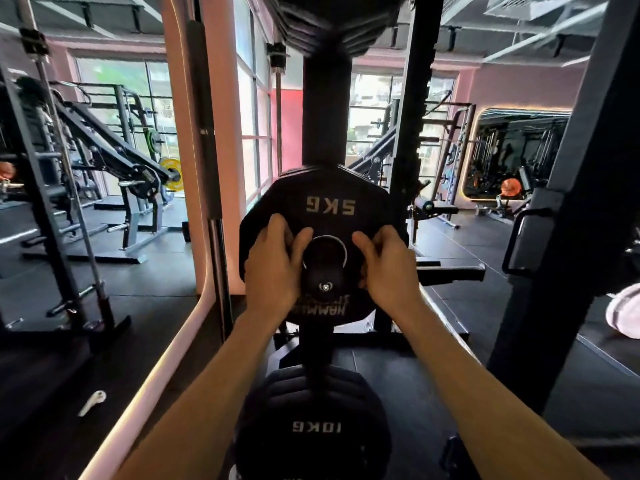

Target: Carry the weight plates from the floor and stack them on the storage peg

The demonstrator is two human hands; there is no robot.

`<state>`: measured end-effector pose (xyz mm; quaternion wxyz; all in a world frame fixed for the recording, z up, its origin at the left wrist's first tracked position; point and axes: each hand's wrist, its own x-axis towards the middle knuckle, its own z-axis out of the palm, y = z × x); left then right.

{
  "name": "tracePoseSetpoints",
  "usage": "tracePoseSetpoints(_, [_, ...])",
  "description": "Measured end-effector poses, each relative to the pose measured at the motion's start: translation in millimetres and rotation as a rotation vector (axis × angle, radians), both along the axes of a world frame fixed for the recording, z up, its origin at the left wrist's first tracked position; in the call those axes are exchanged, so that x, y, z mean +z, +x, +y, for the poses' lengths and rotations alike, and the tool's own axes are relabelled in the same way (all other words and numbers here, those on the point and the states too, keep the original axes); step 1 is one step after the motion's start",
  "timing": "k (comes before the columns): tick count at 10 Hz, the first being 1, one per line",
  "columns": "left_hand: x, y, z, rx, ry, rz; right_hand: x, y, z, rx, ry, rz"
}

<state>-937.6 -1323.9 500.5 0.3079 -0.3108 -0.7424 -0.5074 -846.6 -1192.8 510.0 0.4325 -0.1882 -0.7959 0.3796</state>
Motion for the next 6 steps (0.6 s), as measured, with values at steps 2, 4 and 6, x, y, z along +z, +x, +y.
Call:
tracePoseSetpoints(2, [4,-10,4,-0.044,-0.020,-0.020,0,-11,3,-0.016,0.005,0.005])
tracePoseSetpoints(4, [18,0,0,-0.058,-0.130,-0.079,12,-3,-7,0.023,-0.070,-0.039])
tracePoseSetpoints(6, [2,34,-46,-0.243,-0.204,-0.316,-16,48,-19,0.144,-0.061,-0.230])
